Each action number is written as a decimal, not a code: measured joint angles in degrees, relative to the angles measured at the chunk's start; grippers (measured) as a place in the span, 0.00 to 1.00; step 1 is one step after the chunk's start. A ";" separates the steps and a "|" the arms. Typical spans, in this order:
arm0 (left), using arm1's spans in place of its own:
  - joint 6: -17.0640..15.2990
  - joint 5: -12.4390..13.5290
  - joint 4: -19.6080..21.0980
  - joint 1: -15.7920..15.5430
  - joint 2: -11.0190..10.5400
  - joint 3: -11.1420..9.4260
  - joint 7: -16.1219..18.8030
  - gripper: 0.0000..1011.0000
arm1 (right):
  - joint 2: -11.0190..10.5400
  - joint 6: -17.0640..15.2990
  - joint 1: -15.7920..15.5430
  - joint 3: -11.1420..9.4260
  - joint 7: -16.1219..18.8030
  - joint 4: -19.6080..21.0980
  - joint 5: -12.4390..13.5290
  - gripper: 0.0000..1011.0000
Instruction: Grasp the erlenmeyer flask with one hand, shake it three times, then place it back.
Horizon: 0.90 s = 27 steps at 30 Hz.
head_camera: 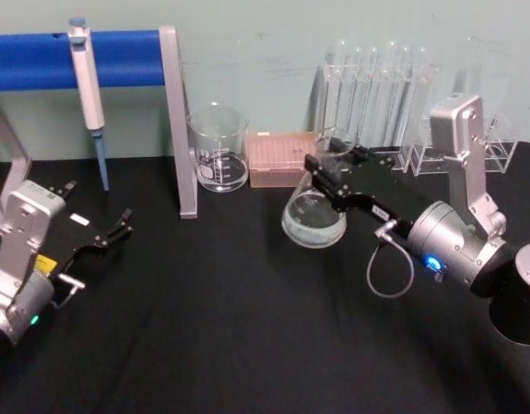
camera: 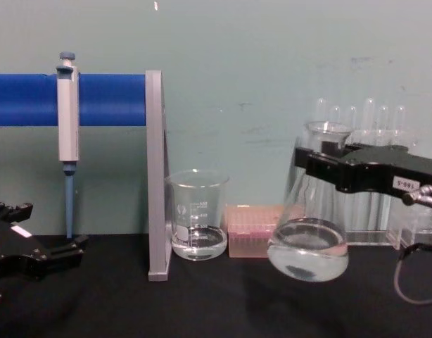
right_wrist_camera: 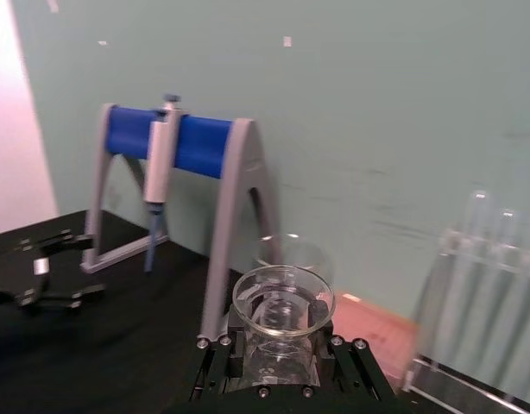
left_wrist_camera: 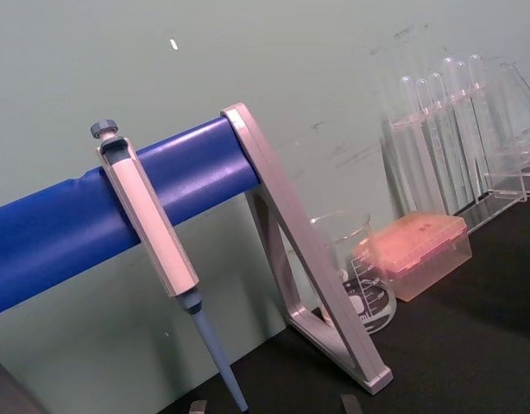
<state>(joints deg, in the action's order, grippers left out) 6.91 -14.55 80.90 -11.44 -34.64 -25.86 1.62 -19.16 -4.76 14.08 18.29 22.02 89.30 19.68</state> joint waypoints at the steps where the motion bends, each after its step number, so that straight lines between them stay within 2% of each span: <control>1: 0.00 0.00 0.00 0.00 0.00 0.00 0.00 0.99 | -0.19 0.10 0.00 0.19 0.36 0.07 0.13 0.45; 14: 0.00 0.00 0.00 0.00 0.00 0.00 0.00 0.99 | -2.72 1.46 0.28 3.00 3.61 0.48 1.84 0.45; 27: 0.00 0.00 0.01 0.00 0.00 0.00 0.00 0.99 | -2.70 2.76 1.61 5.40 4.11 -2.90 1.88 0.45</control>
<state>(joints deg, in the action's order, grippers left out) 6.91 -14.55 80.90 -11.43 -34.65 -25.86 1.62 -21.86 -2.00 15.69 23.70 26.13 86.40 21.56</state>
